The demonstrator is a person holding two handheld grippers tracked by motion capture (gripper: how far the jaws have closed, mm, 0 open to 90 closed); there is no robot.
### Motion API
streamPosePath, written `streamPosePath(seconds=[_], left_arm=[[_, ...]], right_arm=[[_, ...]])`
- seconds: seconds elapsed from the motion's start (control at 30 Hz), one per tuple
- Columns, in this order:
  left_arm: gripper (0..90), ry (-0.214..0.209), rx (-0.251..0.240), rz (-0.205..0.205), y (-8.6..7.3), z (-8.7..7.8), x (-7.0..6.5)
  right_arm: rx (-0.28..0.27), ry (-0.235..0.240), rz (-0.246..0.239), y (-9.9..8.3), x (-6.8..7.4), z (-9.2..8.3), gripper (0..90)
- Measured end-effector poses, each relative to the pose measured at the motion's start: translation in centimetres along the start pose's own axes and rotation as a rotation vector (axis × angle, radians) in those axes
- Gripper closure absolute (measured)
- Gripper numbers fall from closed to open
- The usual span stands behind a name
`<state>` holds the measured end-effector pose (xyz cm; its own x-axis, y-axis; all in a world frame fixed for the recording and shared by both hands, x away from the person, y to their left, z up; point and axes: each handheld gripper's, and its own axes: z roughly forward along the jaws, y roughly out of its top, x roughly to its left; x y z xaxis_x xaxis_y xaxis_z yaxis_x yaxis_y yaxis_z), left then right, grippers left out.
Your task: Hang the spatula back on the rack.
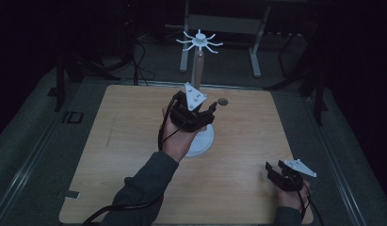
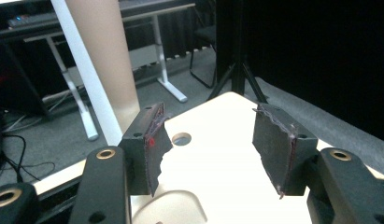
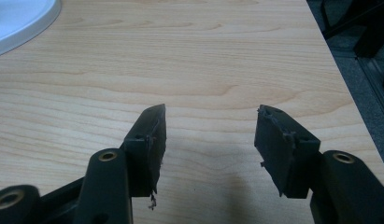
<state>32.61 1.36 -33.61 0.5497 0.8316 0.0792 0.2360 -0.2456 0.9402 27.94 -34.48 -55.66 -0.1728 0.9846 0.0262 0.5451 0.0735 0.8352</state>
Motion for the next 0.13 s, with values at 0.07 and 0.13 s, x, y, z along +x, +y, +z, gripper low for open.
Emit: streamPosePath(seconds=[0.07,0.13], left_arm=[[44.4,-0.027,0.005,0.001,-0.21,0.09,0.13],[44.2,-0.038,0.012,0.012,-0.51,0.17,0.18]], right_arm=[[0.0,0.0,0.0,-0.01,0.01,0.01,43.2],[0.002,0.0,0.0,-0.02,0.02,0.03,43.2]])
